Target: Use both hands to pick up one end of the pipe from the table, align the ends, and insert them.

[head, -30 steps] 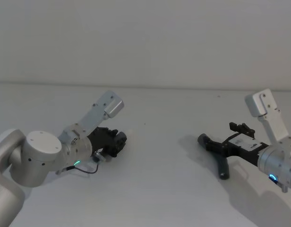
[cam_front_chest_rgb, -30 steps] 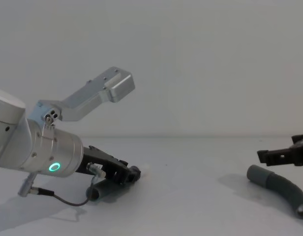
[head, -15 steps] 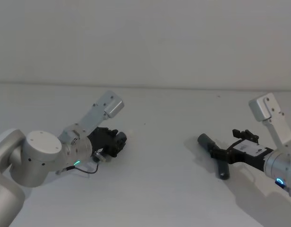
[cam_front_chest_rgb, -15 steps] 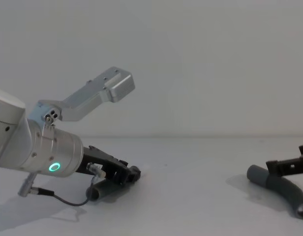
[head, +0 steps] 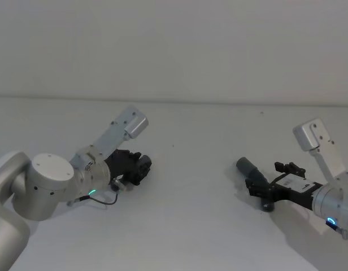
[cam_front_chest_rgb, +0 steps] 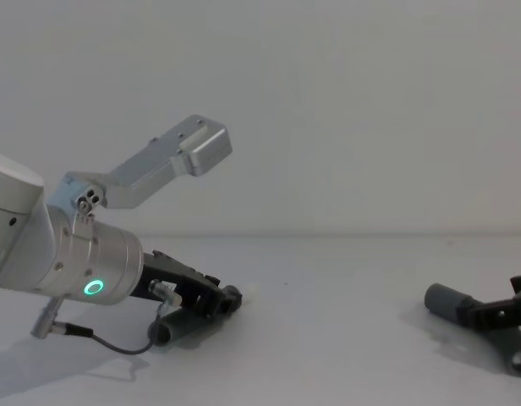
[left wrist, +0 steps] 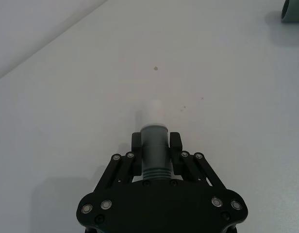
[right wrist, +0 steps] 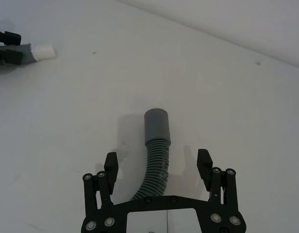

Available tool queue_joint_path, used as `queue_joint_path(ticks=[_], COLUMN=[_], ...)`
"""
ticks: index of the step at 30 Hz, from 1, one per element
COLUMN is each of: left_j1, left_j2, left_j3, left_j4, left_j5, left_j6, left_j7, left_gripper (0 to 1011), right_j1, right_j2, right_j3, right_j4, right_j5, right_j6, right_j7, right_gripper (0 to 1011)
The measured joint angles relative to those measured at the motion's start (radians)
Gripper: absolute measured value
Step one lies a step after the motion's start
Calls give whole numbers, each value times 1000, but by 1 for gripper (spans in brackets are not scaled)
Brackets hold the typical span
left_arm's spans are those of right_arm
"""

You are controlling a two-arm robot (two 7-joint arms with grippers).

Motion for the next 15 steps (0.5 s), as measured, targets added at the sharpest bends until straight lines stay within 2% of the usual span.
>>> queue_joint_path(ticks=[15], left_j1=[0], left_j2=[0], left_j3=[0], left_j4=[0], left_j5=[0], left_j6=[0], left_j7=[0], left_gripper=[330], right_j1=[0], right_j2=[-20], right_j3=[14], right_j4=[22], right_j5=[23], right_j6=[16], right_j7=[-11], right_gripper=[1001])
